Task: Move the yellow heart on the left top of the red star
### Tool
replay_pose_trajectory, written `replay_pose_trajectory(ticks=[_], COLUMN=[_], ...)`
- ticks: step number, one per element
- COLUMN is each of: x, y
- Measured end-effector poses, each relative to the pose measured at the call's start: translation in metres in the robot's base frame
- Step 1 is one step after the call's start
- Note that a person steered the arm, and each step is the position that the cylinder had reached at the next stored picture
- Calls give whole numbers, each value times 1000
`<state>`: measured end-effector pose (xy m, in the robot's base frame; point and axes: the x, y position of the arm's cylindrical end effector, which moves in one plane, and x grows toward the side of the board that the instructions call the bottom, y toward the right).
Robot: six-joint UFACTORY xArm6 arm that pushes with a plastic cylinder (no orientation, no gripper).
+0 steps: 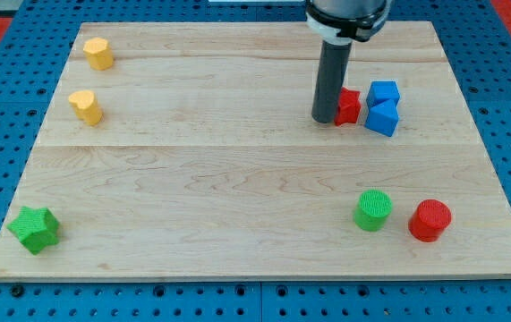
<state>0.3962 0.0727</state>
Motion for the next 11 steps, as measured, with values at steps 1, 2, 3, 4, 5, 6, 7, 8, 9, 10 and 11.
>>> replay_pose_trajectory(ticks=[1, 2, 3, 4, 5, 6, 7, 8, 9, 10, 11], x=[23, 35, 15, 14, 14, -6, -9, -40, -43, -43, -43], y=[-80, -159, -222, -281, -310, -323, -357, -351, -265, -189, -123])
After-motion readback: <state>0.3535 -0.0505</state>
